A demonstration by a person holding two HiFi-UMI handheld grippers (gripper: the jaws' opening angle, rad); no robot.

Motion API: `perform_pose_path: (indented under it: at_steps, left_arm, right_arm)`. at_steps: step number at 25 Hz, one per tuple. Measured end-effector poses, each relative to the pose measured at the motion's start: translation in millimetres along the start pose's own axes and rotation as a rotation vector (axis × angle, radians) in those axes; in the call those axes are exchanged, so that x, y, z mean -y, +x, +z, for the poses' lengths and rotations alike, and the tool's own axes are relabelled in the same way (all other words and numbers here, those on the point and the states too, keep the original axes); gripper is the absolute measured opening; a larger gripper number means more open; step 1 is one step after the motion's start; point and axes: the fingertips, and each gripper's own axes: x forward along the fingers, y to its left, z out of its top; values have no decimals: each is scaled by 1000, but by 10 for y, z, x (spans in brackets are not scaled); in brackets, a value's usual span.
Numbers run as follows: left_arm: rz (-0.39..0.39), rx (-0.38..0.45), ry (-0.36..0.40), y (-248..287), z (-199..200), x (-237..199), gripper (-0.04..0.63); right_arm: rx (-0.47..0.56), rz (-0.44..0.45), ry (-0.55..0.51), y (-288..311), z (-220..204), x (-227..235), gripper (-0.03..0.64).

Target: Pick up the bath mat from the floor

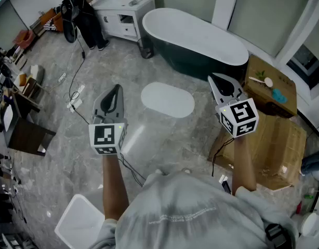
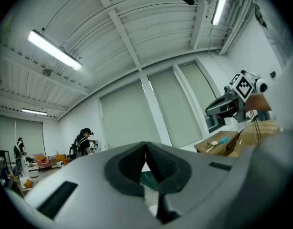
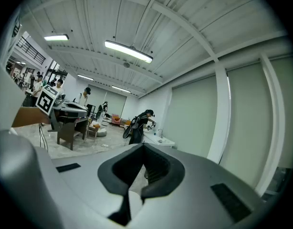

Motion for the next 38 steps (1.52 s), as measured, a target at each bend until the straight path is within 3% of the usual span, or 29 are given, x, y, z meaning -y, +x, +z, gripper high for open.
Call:
perform_pose_path:
  at_steps: [13,19,20,22,28,38]
  left_arm:
    - [14,-22,5,76,-30,173,18]
    - [18,-26,-65,105,-38,318,21]
    - [11,-33,-78,115,-53,363,27]
    - [6,-49,-90,133,-87,450,143]
    - [52,-75,-98,108,-170,585,170]
    - [36,-124,-93,497,-436,543,198]
  right_arm:
    - [15,30,21,-54,-97,119,14]
    - [27,75,42,-83,-212,185,17]
    - [29,78,42,-88,-235,212,24]
    - [32,94,48,-97,-287,264,142]
    - [32,149,39,-96,-453,352,239]
    - [24,162,81,286,-655,531,250]
